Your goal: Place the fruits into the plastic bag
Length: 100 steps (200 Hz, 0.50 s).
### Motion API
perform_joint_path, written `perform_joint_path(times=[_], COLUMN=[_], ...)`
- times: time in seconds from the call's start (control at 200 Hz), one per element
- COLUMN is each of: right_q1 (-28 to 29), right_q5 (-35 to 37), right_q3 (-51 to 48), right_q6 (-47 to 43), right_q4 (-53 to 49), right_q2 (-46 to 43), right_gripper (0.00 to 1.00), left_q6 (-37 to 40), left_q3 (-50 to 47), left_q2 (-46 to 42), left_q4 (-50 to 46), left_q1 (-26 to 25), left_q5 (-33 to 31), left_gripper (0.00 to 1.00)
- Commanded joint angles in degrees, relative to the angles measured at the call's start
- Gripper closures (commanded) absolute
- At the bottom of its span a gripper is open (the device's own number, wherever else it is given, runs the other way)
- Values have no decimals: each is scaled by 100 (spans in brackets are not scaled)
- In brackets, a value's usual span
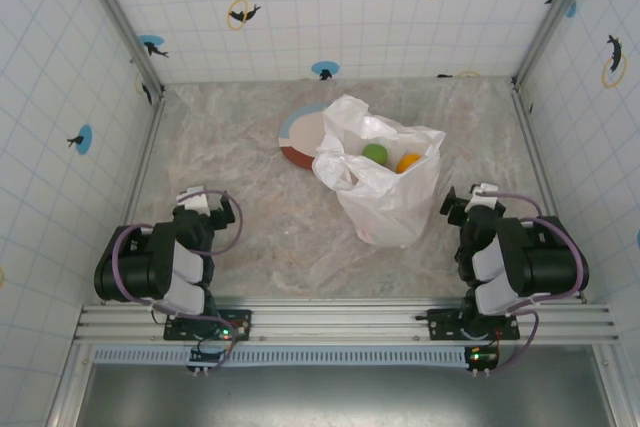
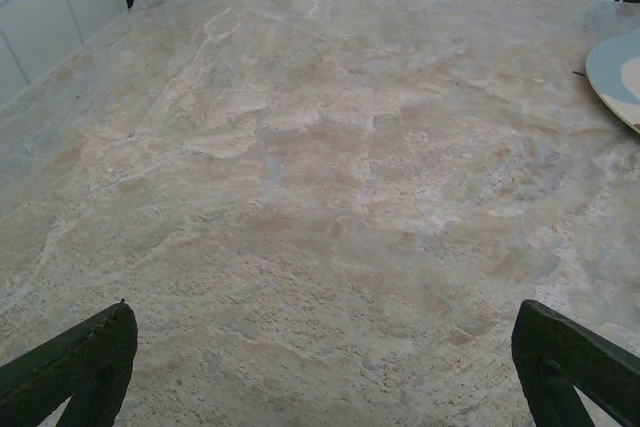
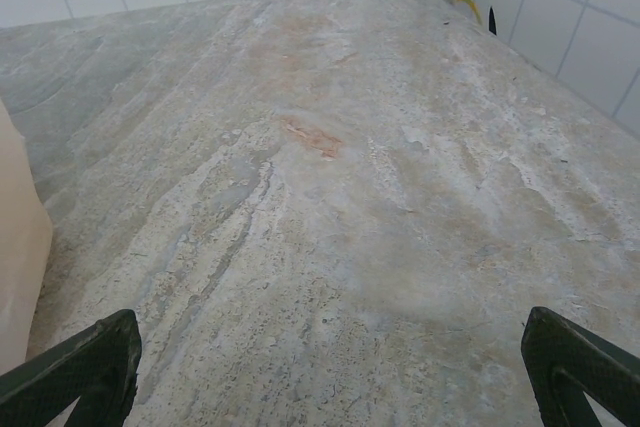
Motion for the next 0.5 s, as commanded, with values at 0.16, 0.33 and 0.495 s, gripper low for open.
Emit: perform_joint_path(times=[0.16,0.33,0.495], right_q1=[62,63,64], right_q5=[151,156,156], right_q3=[-198,-194,-194], right_q6=[-77,-77,-77], right_q4=[128,134,127], right_q2=[-20,-25,-25], right_gripper=[0,0,0], left_q6=[-60,-58,-58], left_q3=[-16,-20,-12], left_q2=[19,20,18], left_q4=[19,20,21], left_q1=[25,30,31], left_q5=[111,106,104], left_gripper=[2,2,2])
